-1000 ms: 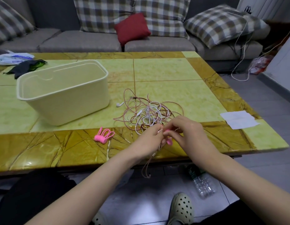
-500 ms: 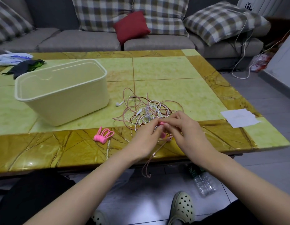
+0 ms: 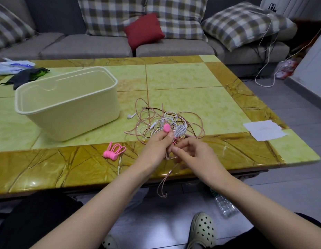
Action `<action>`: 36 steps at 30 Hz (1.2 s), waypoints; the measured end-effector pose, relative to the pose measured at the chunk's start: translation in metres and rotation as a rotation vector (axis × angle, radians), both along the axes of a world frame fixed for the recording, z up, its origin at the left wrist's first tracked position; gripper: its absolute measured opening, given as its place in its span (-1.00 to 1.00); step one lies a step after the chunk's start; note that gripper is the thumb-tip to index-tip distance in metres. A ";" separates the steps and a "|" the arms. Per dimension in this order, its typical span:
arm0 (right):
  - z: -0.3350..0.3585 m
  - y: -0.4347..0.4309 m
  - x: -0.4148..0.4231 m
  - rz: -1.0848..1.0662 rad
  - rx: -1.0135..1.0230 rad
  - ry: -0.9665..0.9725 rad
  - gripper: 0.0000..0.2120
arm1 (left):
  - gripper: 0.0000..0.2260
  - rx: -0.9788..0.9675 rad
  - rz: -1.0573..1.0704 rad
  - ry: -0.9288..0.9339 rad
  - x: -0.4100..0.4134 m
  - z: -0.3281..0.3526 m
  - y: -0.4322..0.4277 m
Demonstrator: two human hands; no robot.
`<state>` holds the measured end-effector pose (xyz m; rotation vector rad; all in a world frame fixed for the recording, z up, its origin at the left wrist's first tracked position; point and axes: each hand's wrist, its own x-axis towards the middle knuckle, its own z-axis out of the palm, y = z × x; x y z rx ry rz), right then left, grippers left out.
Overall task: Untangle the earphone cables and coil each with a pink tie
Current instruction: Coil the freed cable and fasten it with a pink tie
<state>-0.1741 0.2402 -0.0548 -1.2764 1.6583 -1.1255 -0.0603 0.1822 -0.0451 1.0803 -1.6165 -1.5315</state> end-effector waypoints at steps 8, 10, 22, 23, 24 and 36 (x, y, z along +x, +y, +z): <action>0.005 -0.002 -0.003 0.108 0.067 -0.382 -0.81 | -0.77 0.162 -0.049 0.148 0.005 0.003 0.001; 0.004 -0.002 -0.005 0.142 0.063 -0.340 -0.81 | -0.77 0.213 -0.058 0.176 0.006 0.003 0.001; 0.003 -0.005 -0.008 0.106 0.081 -0.245 -0.95 | -0.76 0.395 -0.050 0.178 0.010 0.000 -0.003; 0.004 -0.004 -0.007 0.072 0.060 -0.151 -0.97 | -0.77 0.377 -0.022 0.134 0.010 -0.002 -0.002; 0.003 -0.004 -0.006 0.046 0.029 -0.016 -0.98 | -0.78 0.355 0.007 0.089 0.008 -0.003 -0.001; 0.040 -0.014 -0.024 0.304 -0.282 0.776 -0.90 | -0.80 -0.139 -0.172 -0.363 0.006 -0.006 -0.004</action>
